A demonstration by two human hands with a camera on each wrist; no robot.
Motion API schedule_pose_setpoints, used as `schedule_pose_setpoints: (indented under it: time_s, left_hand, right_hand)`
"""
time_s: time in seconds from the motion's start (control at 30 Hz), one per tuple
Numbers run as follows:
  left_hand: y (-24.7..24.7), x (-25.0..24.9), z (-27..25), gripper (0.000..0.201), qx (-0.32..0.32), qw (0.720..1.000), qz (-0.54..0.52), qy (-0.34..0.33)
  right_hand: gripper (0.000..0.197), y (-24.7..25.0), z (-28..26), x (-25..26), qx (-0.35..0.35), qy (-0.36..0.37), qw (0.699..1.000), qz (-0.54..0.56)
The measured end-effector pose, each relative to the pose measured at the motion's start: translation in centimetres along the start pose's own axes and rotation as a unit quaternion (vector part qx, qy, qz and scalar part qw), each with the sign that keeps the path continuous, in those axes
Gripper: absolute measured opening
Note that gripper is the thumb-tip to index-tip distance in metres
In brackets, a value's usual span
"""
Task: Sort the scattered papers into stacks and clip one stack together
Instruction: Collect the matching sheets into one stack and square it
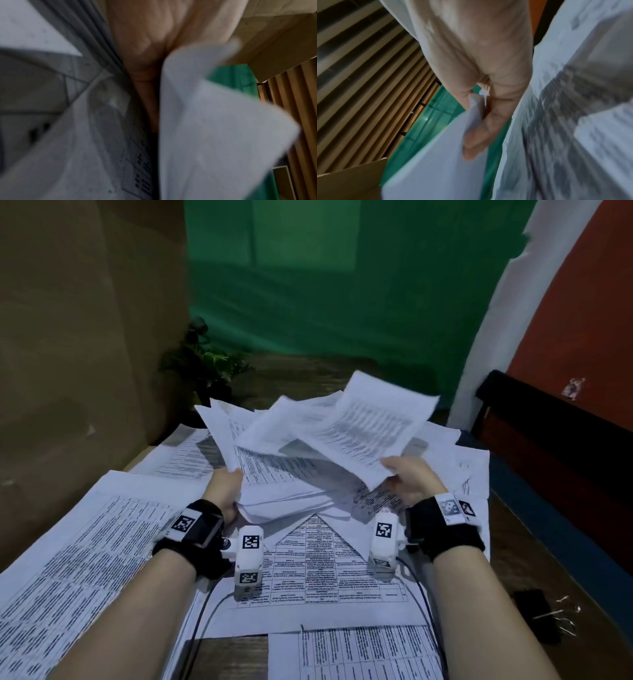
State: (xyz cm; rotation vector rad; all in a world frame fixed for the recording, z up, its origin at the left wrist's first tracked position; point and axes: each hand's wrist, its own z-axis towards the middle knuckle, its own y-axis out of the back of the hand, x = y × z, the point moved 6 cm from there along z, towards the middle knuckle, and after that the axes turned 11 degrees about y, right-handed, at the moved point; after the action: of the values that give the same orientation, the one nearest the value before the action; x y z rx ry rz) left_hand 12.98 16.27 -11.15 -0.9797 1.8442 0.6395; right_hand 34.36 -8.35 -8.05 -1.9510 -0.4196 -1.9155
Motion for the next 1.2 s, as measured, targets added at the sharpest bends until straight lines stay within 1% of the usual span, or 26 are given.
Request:
schedule_pose_setpoints:
  time_s: [0.03, 0.07, 0.13, 0.17, 0.2, 0.23, 0.3, 0.33, 0.37, 0.4, 0.43, 0.5, 0.53, 0.57, 0.63, 0.7, 0.77, 0.83, 0.87, 0.93, 0.97, 1.0, 1.03, 1.1, 1.13, 1.2]
  left_hand:
    - [-0.2, 0.2, 0.3, 0.02, 0.009, 1.0, -0.025, -0.006]
    - [-0.6, 0.4, -0.1, 0.021, 0.021, 0.999, -0.033, 0.005]
    - [-0.6, 0.8, 0.4, 0.022, 0.009, 1.0, -0.013, 0.008]
    - [-0.8, 0.9, 0.2, 0.023, 0.034, 0.998, -0.043, 0.025]
    - [-1.0, 0.5, -0.7, 0.026, 0.069, 0.996, -0.06, 0.012]
    - [-1.0, 0.5, -0.7, 0.029, 0.08, 0.993, -0.082, 0.014]
    - [-0.7, 1.2, 0.5, 0.031, 0.086, 0.99, -0.111, 0.017]
    - [-0.3, 1.3, 0.5, 0.032, 0.071, 0.99, -0.119, 0.025]
    - [-0.7, 1.0, -0.3, 0.03, 0.072, 0.99, -0.114, 0.029]
    - [-0.9, 0.8, -1.0, 0.021, 0.071, 0.994, -0.083, 0.025]
    - [-0.9, 0.7, -1.2, 0.017, 0.062, 0.997, -0.037, 0.016]
    - [-0.5, 0.6, -1.0, 0.032, 0.031, 0.999, 0.001, 0.015]
    - [-0.5, 0.4, -1.1, 0.032, 0.028, 1.0, 0.0, 0.013]
    - [-0.6, 0.2, -1.1, 0.029, 0.028, 0.999, -0.016, 0.008]
    - [-0.8, 0.2, -1.0, 0.03, 0.042, 0.998, -0.049, 0.01]
    - [-0.9, 0.5, -1.1, 0.032, 0.058, 0.996, -0.061, 0.027]
    - [-1.1, 0.7, -1.1, 0.041, 0.071, 0.994, -0.077, 0.035]
    - [-1.2, 0.6, -1.1, 0.053, 0.076, 0.992, -0.097, 0.04]
    - [-1.3, 0.6, -1.0, 0.055, 0.082, 0.99, -0.108, 0.045]
    - [-1.7, 0.6, -1.1, 0.054, 0.096, 0.988, -0.113, 0.047]
    - [-1.7, 0.6, -1.2, 0.053, 0.095, 0.989, -0.107, 0.043]
    - [-1.6, 0.6, -1.1, 0.05, 0.09, 0.99, -0.1, 0.038]
    - [-1.6, 0.7, -0.8, 0.046, 0.083, 0.991, -0.094, 0.037]
    - [-1.4, 0.9, -0.4, 0.038, 0.074, 0.993, -0.084, 0.039]
    - [-1.4, 0.9, -0.3, 0.035, 0.072, 0.993, -0.079, 0.039]
    - [-1.5, 1.0, -0.3, 0.034, 0.078, 0.993, -0.077, 0.038]
  right_hand:
    - [0.017, -1.3, -0.4, -0.4, 0.047, -0.032, 0.998, -0.01]
    - [0.015, -2.5, -0.9, -0.7, 0.108, -0.063, 0.991, -0.044]
    - [0.02, -3.8, -1.8, -1.5, 0.235, -0.105, 0.954, -0.155]
    - [0.026, -3.9, -2.1, -1.7, 0.274, -0.111, 0.934, -0.201]
    - [0.03, -3.9, -2.2, -1.6, 0.282, -0.111, 0.928, -0.215]
    - [0.031, -3.7, -1.9, -1.5, 0.253, -0.101, 0.942, -0.195]
    - [0.03, -2.9, -0.8, -1.6, 0.166, -0.064, 0.977, -0.117]
    - [0.03, -2.8, -0.6, -1.7, 0.139, -0.056, 0.984, -0.093]
    - [0.033, -3.0, -0.6, -1.9, 0.134, -0.058, 0.986, -0.08]
    - [0.036, -3.4, -0.6, -2.3, 0.134, -0.065, 0.986, -0.076]
    - [0.034, -3.8, -0.5, -2.6, 0.129, -0.072, 0.987, -0.067]
    - [0.014, -3.7, -0.3, -2.3, 0.073, -0.068, 0.994, -0.044]
    - [0.009, -3.2, -0.2, -1.9, 0.03, -0.054, 0.997, -0.036]
    - [0.008, -2.6, 0.1, -1.6, -0.006, -0.037, 0.999, -0.017]
    - [0.009, -1.7, 0.4, -1.1, -0.039, -0.014, 0.999, 0.026]
    - [0.009, -1.9, -0.4, -1.0, -0.024, -0.026, 0.999, 0.026]
    - [0.006, -3.0, -1.3, -1.4, 0.02, -0.064, 0.998, 0.01]
    - [0.014, -4.6, -2.7, -1.4, 0.118, -0.121, 0.985, -0.024]
    - [0.02, -5.3, -3.4, -1.3, 0.177, -0.142, 0.972, -0.063]
    - [0.039, -6.1, -4.8, -0.9, 0.272, -0.154, 0.939, -0.147]
    - [0.047, -6.4, -5.3, -0.5, 0.293, -0.148, 0.929, -0.172]
    - [0.053, -6.4, -5.1, -0.3, 0.286, -0.136, 0.93, -0.187]
    - [0.054, -6.1, -4.8, 0.0, 0.254, -0.118, 0.941, -0.19]
    - [0.044, -4.8, -3.4, 0.5, 0.166, -0.068, 0.964, -0.197]
    - [0.039, -4.3, -2.9, 0.9, 0.141, -0.043, 0.967, -0.209]
    - [0.032, -4.0, -2.5, 1.4, 0.138, -0.014, 0.967, -0.214]
